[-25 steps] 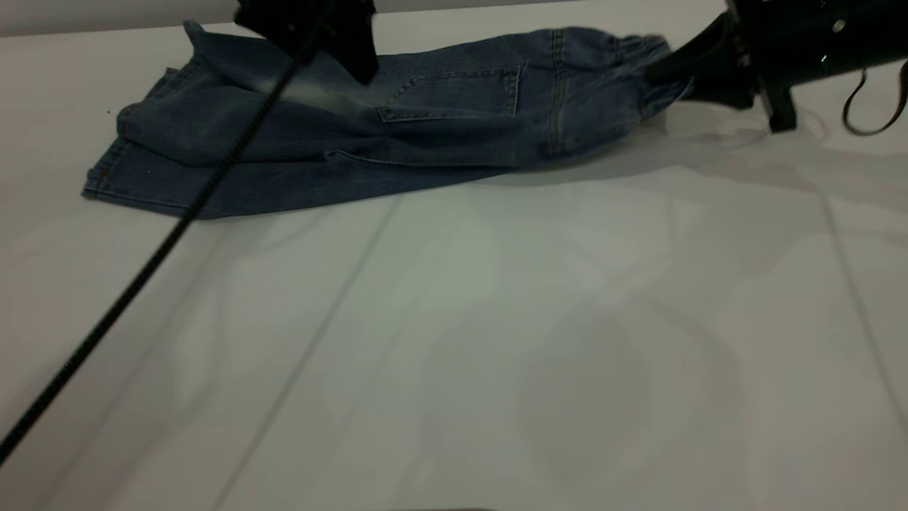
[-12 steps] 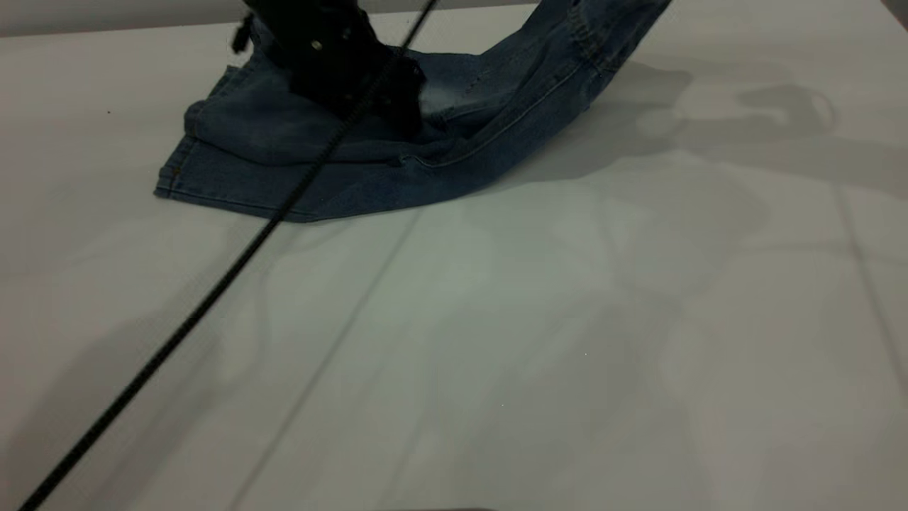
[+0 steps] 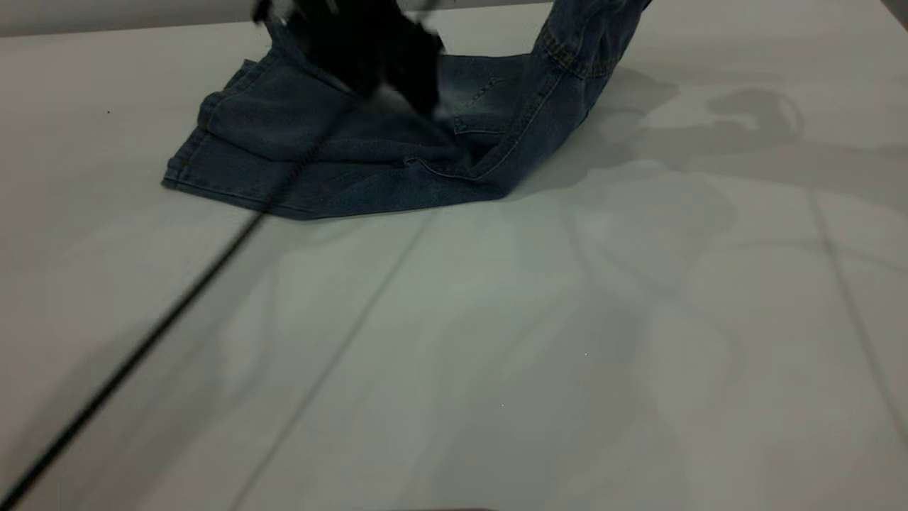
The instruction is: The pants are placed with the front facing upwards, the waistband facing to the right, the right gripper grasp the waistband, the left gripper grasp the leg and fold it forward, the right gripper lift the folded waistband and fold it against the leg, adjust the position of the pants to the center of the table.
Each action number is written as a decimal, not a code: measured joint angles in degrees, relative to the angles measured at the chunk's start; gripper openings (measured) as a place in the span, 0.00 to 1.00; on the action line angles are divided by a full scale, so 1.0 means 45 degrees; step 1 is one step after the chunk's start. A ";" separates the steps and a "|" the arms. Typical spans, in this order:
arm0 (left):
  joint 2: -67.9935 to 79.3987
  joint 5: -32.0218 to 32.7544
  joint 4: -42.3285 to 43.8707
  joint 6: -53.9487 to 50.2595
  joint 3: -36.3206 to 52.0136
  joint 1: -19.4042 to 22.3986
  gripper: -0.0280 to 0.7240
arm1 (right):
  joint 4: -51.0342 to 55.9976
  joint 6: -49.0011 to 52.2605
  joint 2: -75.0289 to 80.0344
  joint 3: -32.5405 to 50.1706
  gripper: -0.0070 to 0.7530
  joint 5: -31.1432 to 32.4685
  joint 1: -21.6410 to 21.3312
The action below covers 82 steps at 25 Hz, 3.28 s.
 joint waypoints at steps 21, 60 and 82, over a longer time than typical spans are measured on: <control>0.1399 0.2557 0.1297 -0.0096 -0.1116 0.2584 0.81 | -0.0131 0.0859 0.0000 -0.2970 0.07 -0.1059 0.2842; -0.0237 0.7267 0.4805 -0.2251 -0.5947 0.3212 0.81 | 0.2563 -0.2881 0.3345 -0.5183 0.27 -0.6699 0.7117; -0.0117 0.7277 0.0933 0.4171 -0.5959 0.3020 0.81 | -0.2743 0.2970 0.2621 -0.5714 0.79 -0.2124 0.4292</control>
